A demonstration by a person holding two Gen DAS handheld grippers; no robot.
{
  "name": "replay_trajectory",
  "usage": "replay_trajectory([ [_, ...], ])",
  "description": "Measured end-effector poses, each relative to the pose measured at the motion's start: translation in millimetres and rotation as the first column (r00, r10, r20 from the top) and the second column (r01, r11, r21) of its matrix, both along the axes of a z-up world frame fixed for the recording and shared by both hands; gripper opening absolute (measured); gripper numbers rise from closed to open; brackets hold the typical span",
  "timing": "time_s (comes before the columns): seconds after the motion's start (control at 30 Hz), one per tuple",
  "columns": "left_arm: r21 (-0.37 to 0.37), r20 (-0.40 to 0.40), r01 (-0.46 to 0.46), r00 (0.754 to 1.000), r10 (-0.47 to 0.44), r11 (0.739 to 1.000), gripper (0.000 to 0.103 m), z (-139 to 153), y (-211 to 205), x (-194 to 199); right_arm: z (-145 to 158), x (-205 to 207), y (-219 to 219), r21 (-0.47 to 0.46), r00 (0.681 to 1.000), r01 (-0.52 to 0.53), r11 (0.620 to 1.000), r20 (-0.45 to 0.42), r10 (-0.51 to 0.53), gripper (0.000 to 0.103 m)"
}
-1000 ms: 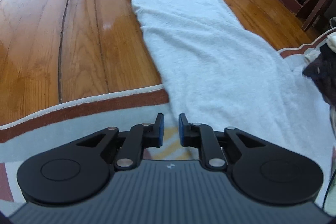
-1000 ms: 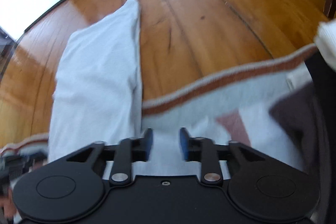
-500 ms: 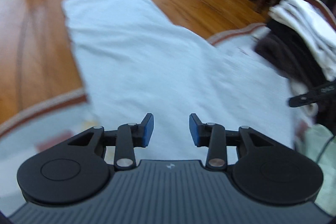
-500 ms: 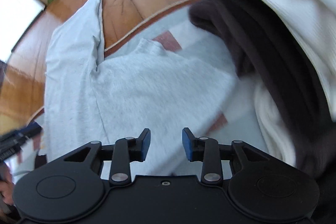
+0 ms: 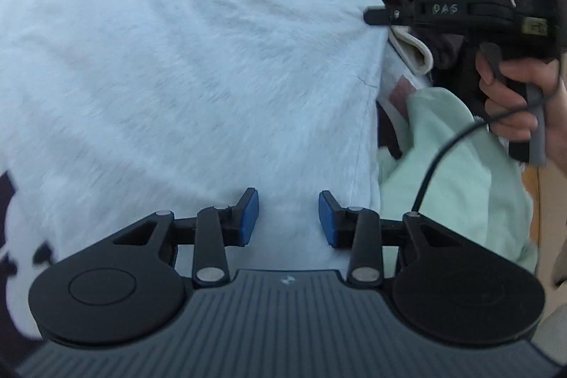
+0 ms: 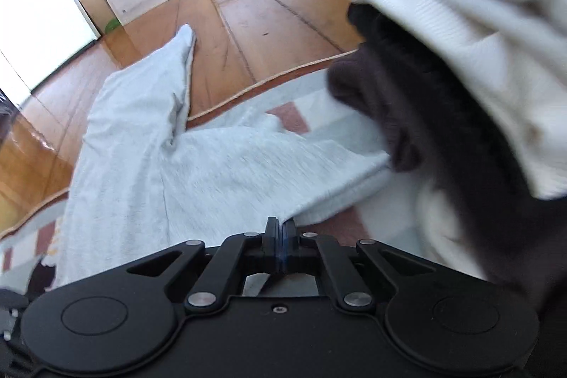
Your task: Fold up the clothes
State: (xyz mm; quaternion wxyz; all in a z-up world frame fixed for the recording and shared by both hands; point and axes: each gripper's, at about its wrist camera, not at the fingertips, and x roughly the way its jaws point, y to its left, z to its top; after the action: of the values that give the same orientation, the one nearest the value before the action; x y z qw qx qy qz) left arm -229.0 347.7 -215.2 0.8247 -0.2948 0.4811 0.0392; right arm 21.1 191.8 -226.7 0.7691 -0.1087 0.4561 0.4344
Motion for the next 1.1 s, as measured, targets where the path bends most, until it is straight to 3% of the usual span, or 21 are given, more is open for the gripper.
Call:
replay_trajectory([
  [0.1,-0.068,-0.008,-0.057,0.998,0.057,0.996,0.036,1.0,7.6,-12.7,-16.4,6.8,-1.5,-0.095,1.0,0.015,0.995,0.022,-0.013,0.001],
  [0.2,-0.112,-0.009,-0.09,0.996,0.09,0.99,0.037,2.6,11.8,-17.8,-22.7,22.5,-13.7,-0.069,0.988,0.137,0.988,-0.064,-0.142,0.014],
  [0.27,-0.112,0.001,-0.098,0.995,0.098,0.989,0.038,8.2,10.8,-21.2,-22.1,29.8,-19.6,-0.02,0.98,0.161,0.987,-0.116,-0.162,0.033],
  [0.3,-0.102,0.011,-0.102,0.995,0.104,0.99,0.04,11.4,10.9,-23.1,-22.5,33.0,-20.5,0.003,0.976,0.178,0.984,-0.132,-0.176,0.053],
  [0.33,-0.073,0.02,-0.109,0.994,0.11,0.991,0.041,14.8,12.3,-23.8,-22.9,36.2,-21.4,0.026,0.971,0.195,0.98,-0.147,-0.189,0.062],
  [0.4,0.049,0.029,-0.115,0.993,0.114,0.992,0.046,19.2,15.8,-19.0,-26.9,36.0,-12.4,0.047,0.977,0.165,0.985,-0.146,-0.157,0.062],
  [0.43,0.109,0.028,-0.119,0.993,0.117,0.987,0.054,20.2,17.8,-15.9,-29.6,34.3,-5.3,0.051,0.982,0.135,0.99,-0.137,-0.127,0.065],
  [0.47,0.166,0.009,-0.124,0.992,0.125,0.978,0.055,17.6,20.8,-10.5,-32.3,32.6,1.8,0.055,0.987,0.104,0.993,-0.128,-0.096,0.068],
  [0.53,0.256,-0.018,-0.136,0.989,0.146,0.957,0.054,12.9,27.4,-1.6,-36.5,27.8,17.5,0.052,0.995,0.043,0.998,-0.09,-0.038,0.069],
  [0.57,0.218,0.001,-0.163,0.986,0.167,0.962,0.053,13.0,33.0,-3.5,-35.8,22.2,29.0,0.026,1.0,0.016,1.0,-0.026,-0.015,0.064],
  [0.63,0.139,0.037,-0.213,0.977,0.21,0.967,0.053,13.2,44.2,-7.3,-32.8,13.6,45.6,-0.004,0.997,0.005,1.0,0.073,-0.005,0.01],
  [0.77,0.014,0.077,-0.31,0.948,0.308,0.951,0.053,10.6,61.3,-14.0,-0.7,-9.7,52.7,0.065,0.976,0.016,0.998,0.215,-0.03,0.01],
  [0.8,-0.007,0.083,-0.333,0.94,0.332,0.943,0.053,8.4,65.1,-17.3,13.0,-32.6,59.9,0.038,0.943,-0.058,0.998,0.331,0.042,0.01],
  [0.87,-0.041,0.093,-0.374,0.922,0.376,0.927,0.053,4.5,72.1,-24.1,34.0,-83.6,74.9,-0.027,0.836,-0.24,0.97,0.503,0.22,0.01],
  [0.97,-0.016,0.112,-0.41,0.906,0.409,0.912,0.053,8.4,77.4,-37.1,46.8,-144.6,85.9,-0.102,0.715,-0.487,0.867,0.524,0.463,0.007],
  [1.07,-0.06,0.143,-0.452,0.879,0.456,0.89,0.054,8.4,90.5,-55.2,29.2,-181.6,85.8,-0.211,0.605,-0.608,0.765,0.501,0.619,0.007],
  [1.1,-0.088,0.147,-0.457,0.873,0.465,0.885,0.055,5.9,93.5,-60.5,20.2,-186.5,85.2,-0.254,0.589,-0.618,0.744,0.479,0.652,0.007],
])
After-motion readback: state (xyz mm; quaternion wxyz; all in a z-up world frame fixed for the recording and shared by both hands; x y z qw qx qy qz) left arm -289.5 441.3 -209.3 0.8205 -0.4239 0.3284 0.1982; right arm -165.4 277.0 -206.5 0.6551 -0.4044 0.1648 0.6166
